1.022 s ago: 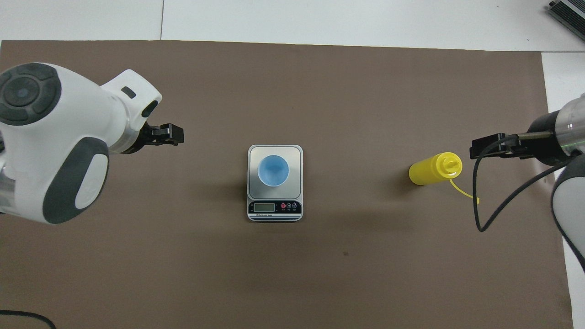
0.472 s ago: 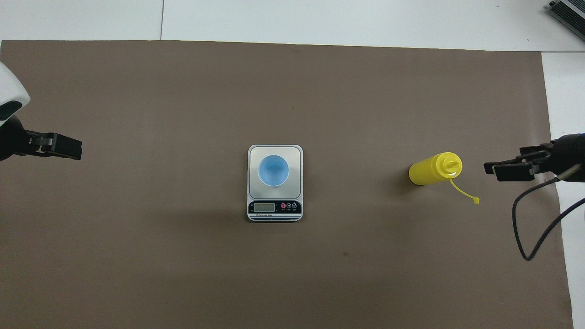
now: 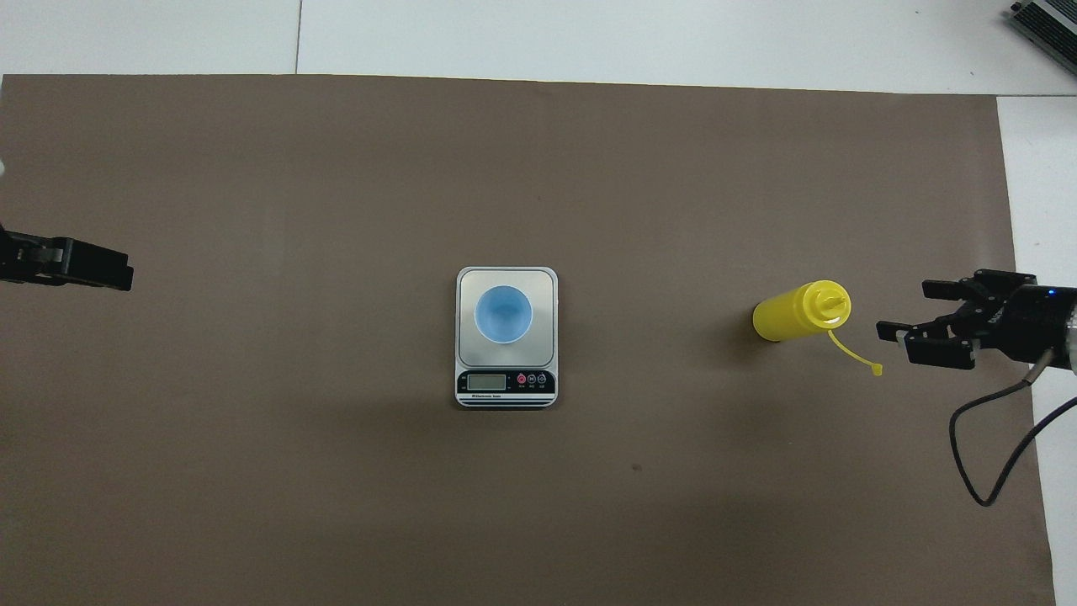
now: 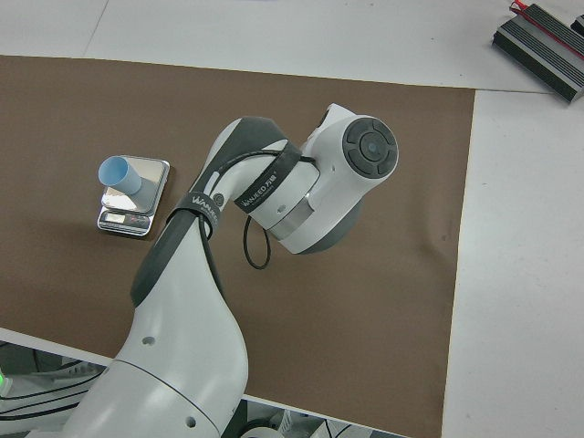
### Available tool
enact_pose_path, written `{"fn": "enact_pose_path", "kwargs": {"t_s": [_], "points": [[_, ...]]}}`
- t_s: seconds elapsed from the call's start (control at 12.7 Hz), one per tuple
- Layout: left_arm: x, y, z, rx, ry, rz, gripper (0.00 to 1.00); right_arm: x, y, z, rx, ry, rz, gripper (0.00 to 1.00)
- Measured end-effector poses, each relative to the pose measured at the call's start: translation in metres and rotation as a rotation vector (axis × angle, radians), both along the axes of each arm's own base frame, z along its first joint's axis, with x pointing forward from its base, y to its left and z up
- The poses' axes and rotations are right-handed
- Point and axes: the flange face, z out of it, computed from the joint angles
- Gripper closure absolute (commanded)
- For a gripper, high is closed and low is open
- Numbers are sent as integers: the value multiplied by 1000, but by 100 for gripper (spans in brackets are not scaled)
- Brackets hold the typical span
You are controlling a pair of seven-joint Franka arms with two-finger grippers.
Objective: Pour seasoning into cup on scale with both arms
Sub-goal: 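Reach the right gripper to the yellow bottle and grasp it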
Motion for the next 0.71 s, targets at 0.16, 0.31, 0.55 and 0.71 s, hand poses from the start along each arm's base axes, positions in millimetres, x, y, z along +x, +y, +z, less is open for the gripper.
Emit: {"fn": "enact_pose_path", "kwargs": {"t_s": [0.16,0.31,0.55,0.71], "points": [[0,0,1,-12,1,2,0,-1,-20,-35,53,-60,59,0],[-1,2,-1,-39,14,9,0,1,-24,-62,101,-97,91,0],[-1,15,-1,-70,21,26,0,3,-16,-93,170,-175,142,0],[-1,15,-1,-71,25,19,0,6,-10,-109,197,-226,168,0]]}}
